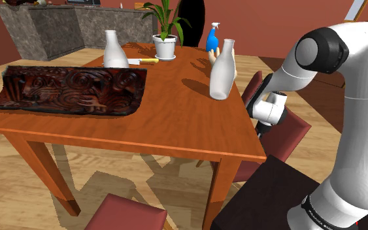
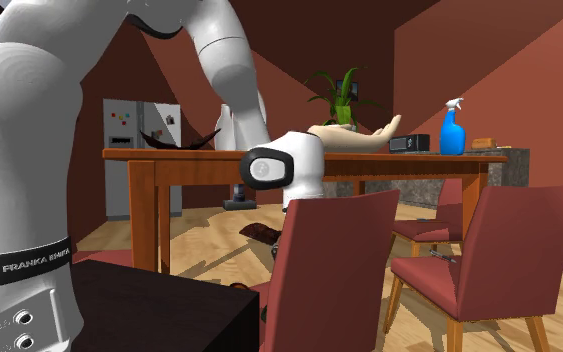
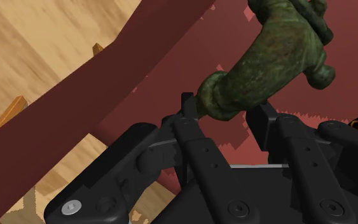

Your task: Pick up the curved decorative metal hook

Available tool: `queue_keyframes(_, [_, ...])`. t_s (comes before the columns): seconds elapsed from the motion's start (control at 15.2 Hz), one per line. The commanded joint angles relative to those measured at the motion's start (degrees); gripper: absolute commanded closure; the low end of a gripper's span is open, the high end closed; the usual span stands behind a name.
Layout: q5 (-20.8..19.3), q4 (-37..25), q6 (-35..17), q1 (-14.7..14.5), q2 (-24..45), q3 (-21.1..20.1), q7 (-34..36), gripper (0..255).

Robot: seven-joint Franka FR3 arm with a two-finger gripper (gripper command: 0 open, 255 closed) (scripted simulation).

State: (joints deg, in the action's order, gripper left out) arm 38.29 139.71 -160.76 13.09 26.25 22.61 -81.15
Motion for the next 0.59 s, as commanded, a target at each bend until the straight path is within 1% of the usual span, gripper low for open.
queue_keyframes(0.0, [-1.0, 0.3, 0.6, -0.7, -0.8, 0.9, 0.8, 255])
queue_keyframes(0.53, [-9.3, 2.6, 4.7, -6.3, -7.7, 8.2, 7.2, 255])
